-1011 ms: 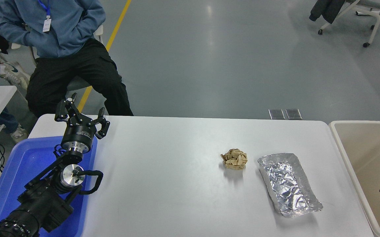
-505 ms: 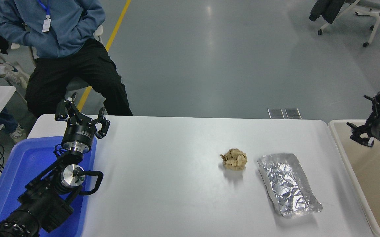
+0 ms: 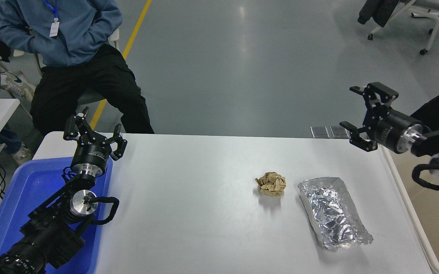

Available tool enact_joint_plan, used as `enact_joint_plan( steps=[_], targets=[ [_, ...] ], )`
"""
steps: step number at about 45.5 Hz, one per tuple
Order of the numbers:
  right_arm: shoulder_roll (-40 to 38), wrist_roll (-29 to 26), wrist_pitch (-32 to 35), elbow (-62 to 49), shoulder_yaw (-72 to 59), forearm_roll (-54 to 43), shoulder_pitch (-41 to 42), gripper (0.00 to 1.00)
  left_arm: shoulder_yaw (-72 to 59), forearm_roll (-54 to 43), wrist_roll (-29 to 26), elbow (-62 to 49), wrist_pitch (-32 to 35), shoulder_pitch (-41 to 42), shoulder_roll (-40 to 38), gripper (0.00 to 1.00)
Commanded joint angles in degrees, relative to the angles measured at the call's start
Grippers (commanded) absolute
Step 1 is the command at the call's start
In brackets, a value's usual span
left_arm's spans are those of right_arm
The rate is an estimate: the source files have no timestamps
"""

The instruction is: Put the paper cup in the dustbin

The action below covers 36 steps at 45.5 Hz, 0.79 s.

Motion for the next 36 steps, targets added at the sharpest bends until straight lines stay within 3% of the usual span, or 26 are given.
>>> enact_joint_plan(
  steps=[1, 11, 27, 36],
  targets=[
    [7.8, 5.6, -8.8, 0.9, -0.7, -12.4, -1.8, 1.0, 0.0, 0.0, 0.0, 0.0, 0.0, 0.1, 0.0, 1.0],
    [16.0, 4.7, -16.8, -2.8, -1.0, -13.8, -2.4, 1.0, 0.0, 0.0, 0.0, 0.0, 0.0, 0.1, 0.0, 1.0],
    [20.1, 4.2, -16.6, -7.3, 0.8, 5.4, -0.7, 1.0, 0.0, 0.0, 0.0, 0.0, 0.0, 0.1, 0.0, 1.0],
    [22.8, 4.2, -16.9, -7.6, 3.2, 9.1, 0.0, 1.0, 0.0, 0.0, 0.0, 0.0, 0.0, 0.1, 0.0, 1.0]
  ],
)
